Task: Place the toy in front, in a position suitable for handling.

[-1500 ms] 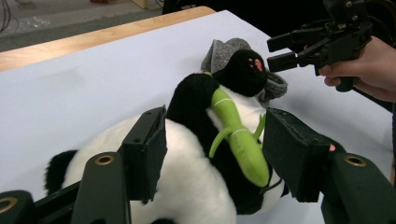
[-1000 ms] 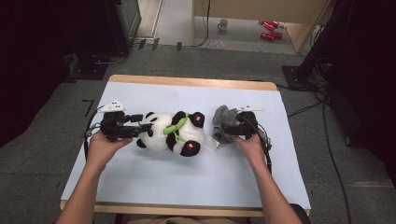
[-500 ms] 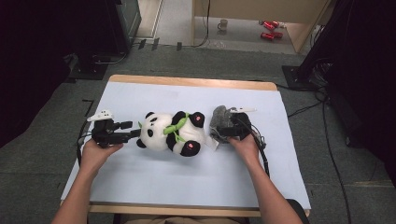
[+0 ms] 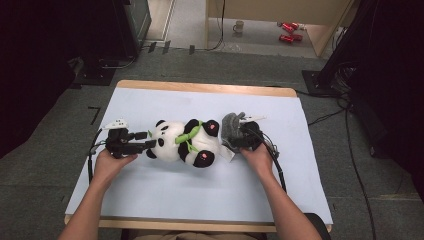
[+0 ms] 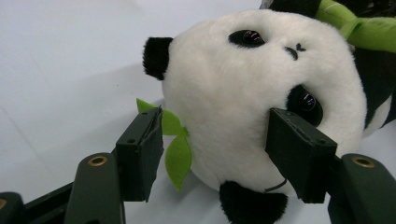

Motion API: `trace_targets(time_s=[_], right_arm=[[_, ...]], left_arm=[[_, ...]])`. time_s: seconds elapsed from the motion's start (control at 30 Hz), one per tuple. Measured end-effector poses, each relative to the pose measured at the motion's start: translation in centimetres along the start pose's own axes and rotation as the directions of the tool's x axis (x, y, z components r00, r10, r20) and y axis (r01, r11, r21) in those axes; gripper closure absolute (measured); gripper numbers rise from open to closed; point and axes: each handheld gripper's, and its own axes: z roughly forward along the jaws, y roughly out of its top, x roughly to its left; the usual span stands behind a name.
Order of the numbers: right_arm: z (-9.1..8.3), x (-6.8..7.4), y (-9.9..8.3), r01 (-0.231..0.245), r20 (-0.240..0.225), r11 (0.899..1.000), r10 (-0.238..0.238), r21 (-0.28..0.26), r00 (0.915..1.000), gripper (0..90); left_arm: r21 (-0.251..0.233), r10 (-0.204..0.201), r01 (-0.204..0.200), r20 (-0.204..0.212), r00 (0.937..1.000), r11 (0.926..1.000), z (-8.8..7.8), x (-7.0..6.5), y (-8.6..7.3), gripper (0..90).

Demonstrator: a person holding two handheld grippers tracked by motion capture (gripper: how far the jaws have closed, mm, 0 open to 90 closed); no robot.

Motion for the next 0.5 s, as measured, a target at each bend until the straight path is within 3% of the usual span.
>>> trace_targets(time_s=[0.13, 0.23, 0.33, 0.4, 0.5], right_arm=[[-0.1, 0.0, 0.1, 0.012, -0.008, 1.000, -0.012, 0.009, 0.9999, 44.5], [-0.3, -0.2, 0.2, 0.016, -0.010, 1.000, -0.016, 0.006, 0.9998, 48.0], [-0.3, -0.4, 0.2, -0.016, -0.032, 1.000, 0.016, 0.014, 0.9993, 51.3], [-0.3, -0.5, 0.1, -0.025, -0.040, 1.000, 0.026, 0.019, 0.9989, 54.0], [-0.3, -0.5, 0.2, -0.031, -0.039, 0.999, 0.032, 0.028, 0.9987, 56.3]], left_arm=[[0.000, 0.027, -0.027, 0.013, 0.9996, 0.9996, -0.5, -0.4, 0.3, 37.0], [-0.013, 0.022, -0.022, 0.047, 0.9986, 0.9997, -0.6, -0.6, 0.4, 37.7], [0.063, 0.050, -0.053, 0.049, 0.9976, 0.9966, 0.7, -0.9, 0.1, 34.9], [0.065, 0.031, -0.034, 0.055, 0.9980, 0.9973, 1.3, -0.6, -0.2, 32.8], [0.024, -0.009, 0.008, 0.068, 0.9977, 0.9997, 1.5, -0.3, -0.6, 32.0]])
